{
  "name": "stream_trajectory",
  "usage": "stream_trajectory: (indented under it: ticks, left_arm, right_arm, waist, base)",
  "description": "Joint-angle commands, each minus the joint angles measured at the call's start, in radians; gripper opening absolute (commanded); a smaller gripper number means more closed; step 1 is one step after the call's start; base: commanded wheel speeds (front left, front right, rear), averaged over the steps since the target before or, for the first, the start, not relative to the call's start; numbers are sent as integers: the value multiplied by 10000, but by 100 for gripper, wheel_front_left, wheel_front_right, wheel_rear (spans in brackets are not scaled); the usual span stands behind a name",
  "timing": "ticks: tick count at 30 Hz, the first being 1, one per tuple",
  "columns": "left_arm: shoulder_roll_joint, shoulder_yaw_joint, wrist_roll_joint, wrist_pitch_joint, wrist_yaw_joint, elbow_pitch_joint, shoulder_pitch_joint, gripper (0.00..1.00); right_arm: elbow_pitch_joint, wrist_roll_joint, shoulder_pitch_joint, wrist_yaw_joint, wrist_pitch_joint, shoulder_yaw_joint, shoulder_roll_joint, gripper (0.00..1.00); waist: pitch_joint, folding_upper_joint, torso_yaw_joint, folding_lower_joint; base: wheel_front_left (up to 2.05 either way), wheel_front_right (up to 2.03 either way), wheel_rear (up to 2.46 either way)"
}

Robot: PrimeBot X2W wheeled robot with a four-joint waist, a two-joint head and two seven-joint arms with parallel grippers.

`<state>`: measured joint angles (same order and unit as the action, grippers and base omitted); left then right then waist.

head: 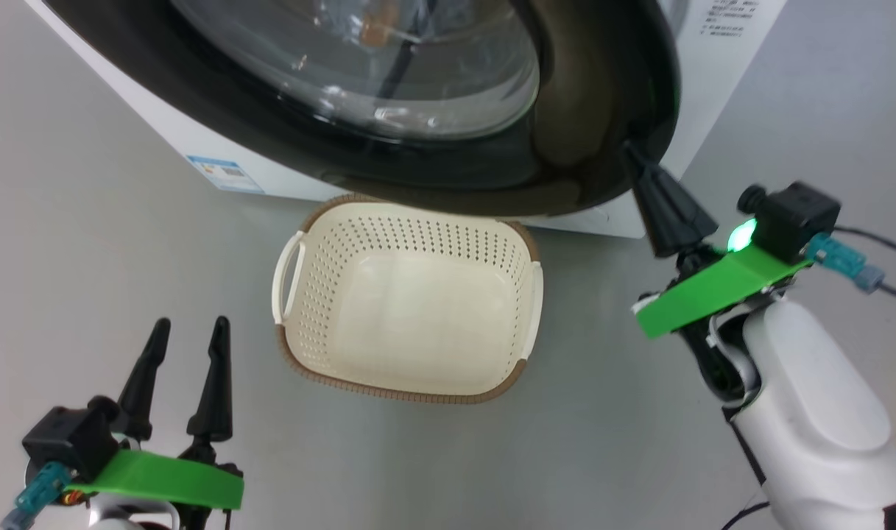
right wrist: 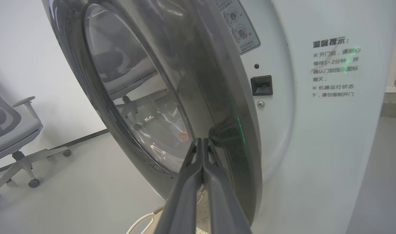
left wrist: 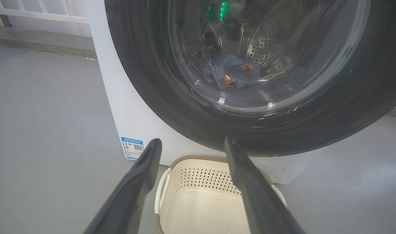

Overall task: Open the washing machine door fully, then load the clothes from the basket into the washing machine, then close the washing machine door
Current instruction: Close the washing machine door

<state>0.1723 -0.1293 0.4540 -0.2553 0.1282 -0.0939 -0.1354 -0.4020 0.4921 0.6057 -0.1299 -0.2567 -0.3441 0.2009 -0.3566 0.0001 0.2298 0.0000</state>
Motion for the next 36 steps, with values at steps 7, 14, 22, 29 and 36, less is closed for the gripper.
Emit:
stream_trajectory:
  ticks: [7,14,22,29,36]
  left_arm:
    - [166,215,42,-65,25,333,-561,100]
    - [164,94,89,-65,25,360,-847,100]
    - [109,26,113,-65,25,346,-1059,100]
    - [86,28,117,-65,25,329,-1199,100]
    - [128,54,102,-65,25,217,-1143,100]
  right_arm:
    - [107,-231,658,-8,-51,272,-58,0]
    - [63,-401,1148,-8,-51,690,-85,0]
    - [118,-610,1500,-8,-51,1114,-146,0]
    - [160,-748,1656,-8,-51,1269,-224,0]
    - [198,-692,1383,-8,-51,950,-311,0]
  waist:
    - [-520,-1,194,0]
    - [-869,-1,368,0]
    - [-1126,-1,492,0]
    - [-1250,-1,482,0]
    - [-1058,-1,333,0]
  base:
    - [0,0,0]
    - [0,0,0]
    - [0,0,0]
    - [0,0,0]
    - [0,0,0]
